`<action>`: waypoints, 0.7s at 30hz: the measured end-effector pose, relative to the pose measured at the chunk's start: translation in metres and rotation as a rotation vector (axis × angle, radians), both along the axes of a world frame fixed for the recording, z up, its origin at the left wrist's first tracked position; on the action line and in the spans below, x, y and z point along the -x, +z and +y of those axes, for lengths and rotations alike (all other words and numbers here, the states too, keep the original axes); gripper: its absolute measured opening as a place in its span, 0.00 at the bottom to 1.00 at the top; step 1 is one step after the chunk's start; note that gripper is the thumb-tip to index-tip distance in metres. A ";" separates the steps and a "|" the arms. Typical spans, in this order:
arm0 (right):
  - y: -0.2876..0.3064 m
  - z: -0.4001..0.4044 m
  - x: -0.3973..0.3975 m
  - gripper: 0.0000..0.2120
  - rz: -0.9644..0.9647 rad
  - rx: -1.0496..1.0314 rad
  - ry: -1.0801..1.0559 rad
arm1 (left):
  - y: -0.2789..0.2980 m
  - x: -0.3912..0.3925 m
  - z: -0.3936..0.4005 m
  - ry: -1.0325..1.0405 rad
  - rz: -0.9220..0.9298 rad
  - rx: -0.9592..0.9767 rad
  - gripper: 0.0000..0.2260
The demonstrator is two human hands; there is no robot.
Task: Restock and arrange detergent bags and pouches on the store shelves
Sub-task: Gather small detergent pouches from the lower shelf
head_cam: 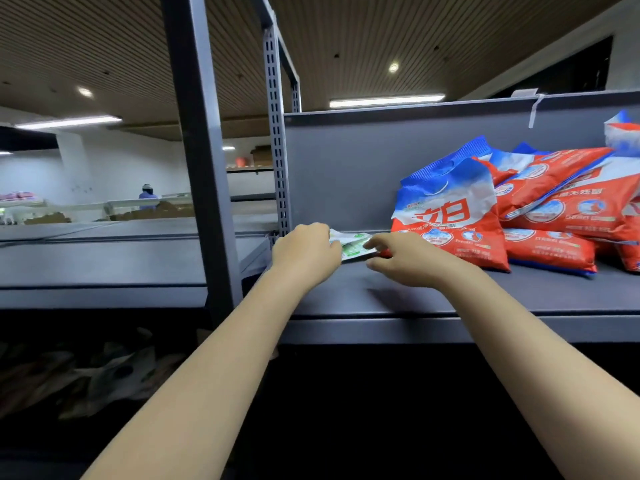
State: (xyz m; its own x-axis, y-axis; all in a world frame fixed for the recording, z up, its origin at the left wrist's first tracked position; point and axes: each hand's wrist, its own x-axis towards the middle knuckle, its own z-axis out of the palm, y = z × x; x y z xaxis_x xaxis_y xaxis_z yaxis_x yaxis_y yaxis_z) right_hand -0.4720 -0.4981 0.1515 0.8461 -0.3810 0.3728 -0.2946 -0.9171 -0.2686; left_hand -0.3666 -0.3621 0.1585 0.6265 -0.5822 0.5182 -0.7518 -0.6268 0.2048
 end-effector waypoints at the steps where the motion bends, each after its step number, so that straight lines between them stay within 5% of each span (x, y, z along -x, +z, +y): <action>1: -0.002 0.004 0.004 0.20 -0.024 -0.005 0.006 | -0.001 0.008 0.010 -0.011 -0.011 0.024 0.12; 11: -0.026 0.086 0.046 0.21 -0.144 -0.004 0.130 | -0.043 0.053 0.137 -0.101 -0.011 0.200 0.13; 21: -0.071 0.194 0.012 0.19 -0.118 -0.133 0.375 | -0.108 -0.018 0.241 0.147 0.116 0.137 0.10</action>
